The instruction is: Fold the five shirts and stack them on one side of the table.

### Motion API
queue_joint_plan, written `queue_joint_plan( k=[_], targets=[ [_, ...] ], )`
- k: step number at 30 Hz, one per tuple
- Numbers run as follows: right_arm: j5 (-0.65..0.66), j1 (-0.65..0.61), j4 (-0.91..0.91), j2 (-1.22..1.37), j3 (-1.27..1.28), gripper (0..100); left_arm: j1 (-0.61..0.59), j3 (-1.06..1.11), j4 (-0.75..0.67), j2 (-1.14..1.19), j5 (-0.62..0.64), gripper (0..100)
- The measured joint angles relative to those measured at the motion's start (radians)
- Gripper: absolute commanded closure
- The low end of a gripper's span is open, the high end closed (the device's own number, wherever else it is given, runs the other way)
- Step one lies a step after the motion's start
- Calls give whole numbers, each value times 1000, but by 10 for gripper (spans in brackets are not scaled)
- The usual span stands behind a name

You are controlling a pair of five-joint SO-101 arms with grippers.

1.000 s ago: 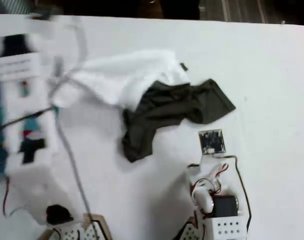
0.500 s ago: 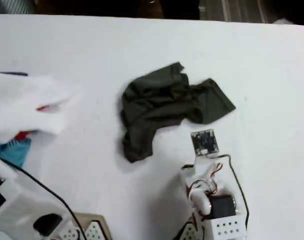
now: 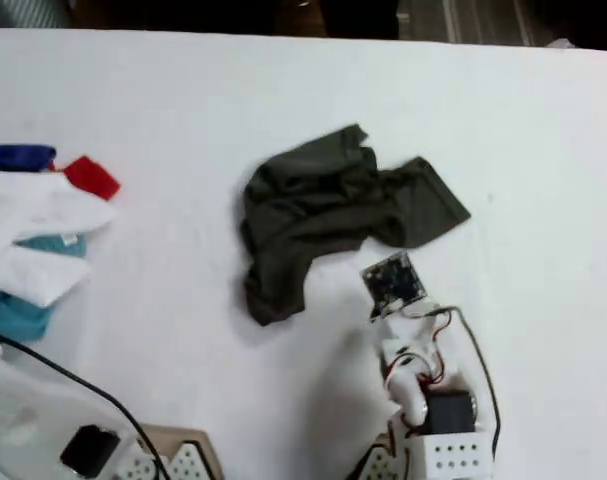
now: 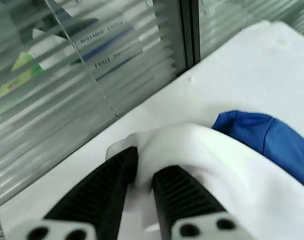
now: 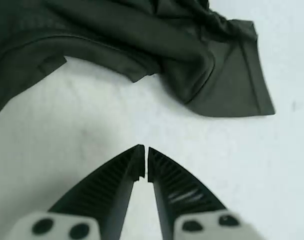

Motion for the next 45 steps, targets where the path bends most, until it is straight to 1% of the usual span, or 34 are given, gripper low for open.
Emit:
queue_joint_plan(
  k=[2,4,7,12,15,18,20,21,25,27,31,34,37,40,45],
  targets=[
    [25,25,-23,0,-6,978,-2,0,15,12,-51,782],
    [34,58,-28,0,-37,977,12,0,52,14,-97,724],
    [37,92,-28,0,-147,963,46,-21,110,15,-121,718],
    [41,100,8,25,-433,848,97,-143,233,-8,-127,718],
    [41,100,28,143,-631,861,153,-215,356,-51,-127,718],
    [18,84,61,345,-825,875,232,-255,502,-80,-127,718],
    [-26,43,114,509,-954,873,292,-255,597,-92,-127,718],
    [-52,14,144,598,-1016,873,321,-242,614,-94,-127,718],
    [-157,-132,265,911,-1214,872,388,-152,628,-94,-127,718],
    [-198,-207,302,1025,-1264,872,425,-87,629,-94,-127,718],
    [-249,-322,310,1192,-1280,872,512,63,629,-94,-84,718],
    [-252,-402,305,1301,-1270,872,583,169,629,-94,-77,718],
    [-252,-451,284,1432,-1264,872,647,242,629,-94,-77,718],
    [-252,-502,264,1574,-1264,872,675,290,623,-94,-77,718],
    [-252,-559,241,1794,-1266,872,671,330,580,-92,-75,718]
  ],
)
